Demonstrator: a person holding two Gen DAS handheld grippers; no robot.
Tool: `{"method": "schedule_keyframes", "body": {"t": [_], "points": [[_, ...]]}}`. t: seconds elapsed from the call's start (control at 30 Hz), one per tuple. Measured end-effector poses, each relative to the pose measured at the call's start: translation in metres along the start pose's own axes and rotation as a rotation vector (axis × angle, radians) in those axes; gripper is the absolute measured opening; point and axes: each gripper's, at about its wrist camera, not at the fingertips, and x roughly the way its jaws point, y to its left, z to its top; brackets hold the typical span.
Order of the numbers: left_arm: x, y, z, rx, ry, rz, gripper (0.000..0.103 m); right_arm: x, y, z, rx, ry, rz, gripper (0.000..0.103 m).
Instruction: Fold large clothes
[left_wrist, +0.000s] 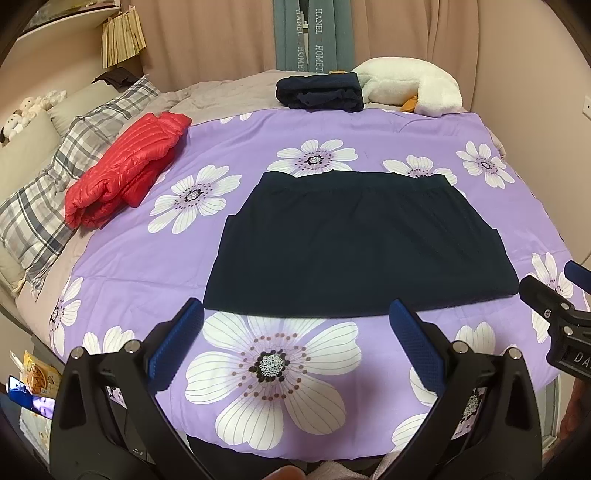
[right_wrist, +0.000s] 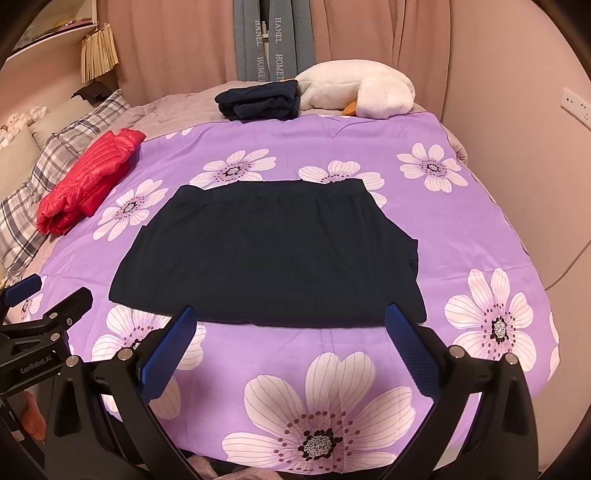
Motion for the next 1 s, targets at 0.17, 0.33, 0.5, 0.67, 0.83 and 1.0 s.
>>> {"method": "schedule_keyframes", "body": {"t": [0.17,0.33,0.5,0.67,0.83,1.0], "points": [[0.0015,0.0016,0.001,0.002,0.005,0.007,0.101,0.0035,0.0005,-0.0023,-0.003,0.012,-0.002,0.102],[0.0013,0.0029,0.0012,0.001,0.006,0.005,0.101,0.0045,0.0019,-0.0027,-0.007,0.015,0.002,0.102],[0.0015,0.0031,0.0008,0.001,0.008,0.003,0.101,0.0044,0.0003,-0.0027,-0.003,0.013,0.003,0.102],[0.0011,0.0022,0.0004,0.0,0.005,0.005,0.101,0.0056,-0.0015,-0.0031,0.005,0.017,0.006,0.102],[0.0009,0.003,-0.0014,-0.001,0.004,0.006,0.101,0.0067,-0.0016,-0.0035,0.002,0.018,0.008,0.102],[0.0006,0.0019,-0.0017,0.001,0.006,0.006,0.101,0.0076,-0.0011,-0.0038,0.002,0.02,0.008,0.102]]}}
